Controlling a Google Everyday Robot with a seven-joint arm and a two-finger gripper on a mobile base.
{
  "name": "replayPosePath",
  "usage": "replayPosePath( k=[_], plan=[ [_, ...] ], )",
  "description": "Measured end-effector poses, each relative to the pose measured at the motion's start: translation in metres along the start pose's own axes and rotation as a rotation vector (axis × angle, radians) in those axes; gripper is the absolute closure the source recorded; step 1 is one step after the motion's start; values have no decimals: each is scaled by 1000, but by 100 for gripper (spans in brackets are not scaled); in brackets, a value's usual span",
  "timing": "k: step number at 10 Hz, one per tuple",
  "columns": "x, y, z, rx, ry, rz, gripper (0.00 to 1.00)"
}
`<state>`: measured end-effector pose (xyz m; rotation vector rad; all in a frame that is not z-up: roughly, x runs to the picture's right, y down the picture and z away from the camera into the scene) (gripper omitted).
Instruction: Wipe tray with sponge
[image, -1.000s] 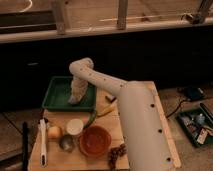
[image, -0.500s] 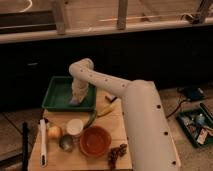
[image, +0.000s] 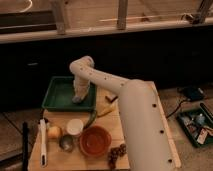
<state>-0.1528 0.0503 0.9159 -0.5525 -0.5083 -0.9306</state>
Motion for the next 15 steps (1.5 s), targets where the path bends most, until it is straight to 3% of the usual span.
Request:
replayPosePath(
  k=[4,8,12,15],
  plan=[
    [-17,-24,8,6,-33,-68,100],
    [-34,-6,-5,7,-40,-89,100],
    [-15,23,-11,-8,-14,-35,100],
    [-8,16,-6,-1,-20,-29,100]
  ],
)
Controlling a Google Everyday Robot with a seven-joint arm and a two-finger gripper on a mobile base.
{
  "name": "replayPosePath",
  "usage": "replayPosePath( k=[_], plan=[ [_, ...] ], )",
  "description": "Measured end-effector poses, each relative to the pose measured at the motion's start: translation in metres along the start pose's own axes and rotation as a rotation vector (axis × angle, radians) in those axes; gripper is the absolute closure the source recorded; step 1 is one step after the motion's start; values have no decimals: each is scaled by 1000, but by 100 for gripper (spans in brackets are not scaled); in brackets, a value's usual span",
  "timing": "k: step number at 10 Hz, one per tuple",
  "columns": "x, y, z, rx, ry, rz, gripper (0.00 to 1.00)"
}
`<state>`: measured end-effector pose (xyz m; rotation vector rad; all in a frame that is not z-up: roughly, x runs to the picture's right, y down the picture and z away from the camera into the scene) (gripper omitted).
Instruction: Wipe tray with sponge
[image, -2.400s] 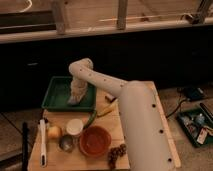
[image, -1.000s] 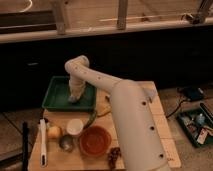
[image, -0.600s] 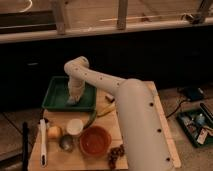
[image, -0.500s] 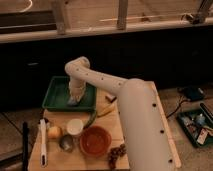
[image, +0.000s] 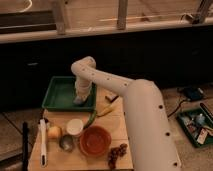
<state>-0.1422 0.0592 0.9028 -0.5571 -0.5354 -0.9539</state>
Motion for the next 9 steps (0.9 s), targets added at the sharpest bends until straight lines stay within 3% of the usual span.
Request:
replayPosePath(
  k=[9],
  plan=[
    [5,-4,5,9,-8,3,100]
  ],
)
